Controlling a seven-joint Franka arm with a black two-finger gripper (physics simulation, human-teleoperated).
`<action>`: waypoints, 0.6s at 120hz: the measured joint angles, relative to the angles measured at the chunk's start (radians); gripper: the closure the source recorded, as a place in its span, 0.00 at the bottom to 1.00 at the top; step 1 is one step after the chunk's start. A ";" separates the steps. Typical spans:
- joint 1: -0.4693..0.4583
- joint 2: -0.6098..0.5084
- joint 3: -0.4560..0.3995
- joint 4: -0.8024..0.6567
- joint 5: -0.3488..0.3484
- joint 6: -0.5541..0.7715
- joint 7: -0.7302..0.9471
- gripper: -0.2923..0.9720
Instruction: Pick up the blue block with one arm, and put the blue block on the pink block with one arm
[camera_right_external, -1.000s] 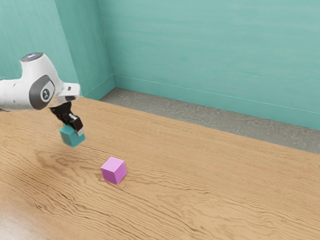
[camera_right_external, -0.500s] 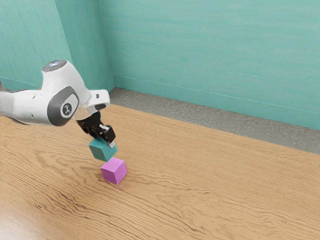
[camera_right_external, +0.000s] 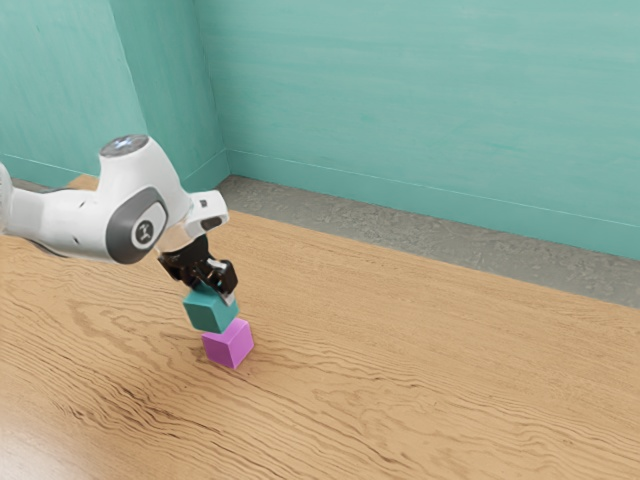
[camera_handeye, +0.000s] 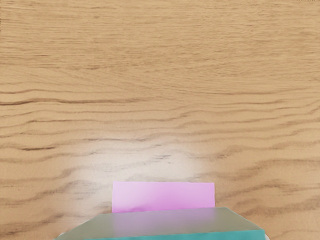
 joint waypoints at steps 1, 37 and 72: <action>0.000 0.001 -0.001 0.000 0.000 0.001 -0.002 0.49; 0.029 -0.010 -0.032 0.068 0.035 -0.015 -0.040 0.30; -0.122 -0.014 0.110 0.587 0.019 -0.618 -0.095 0.25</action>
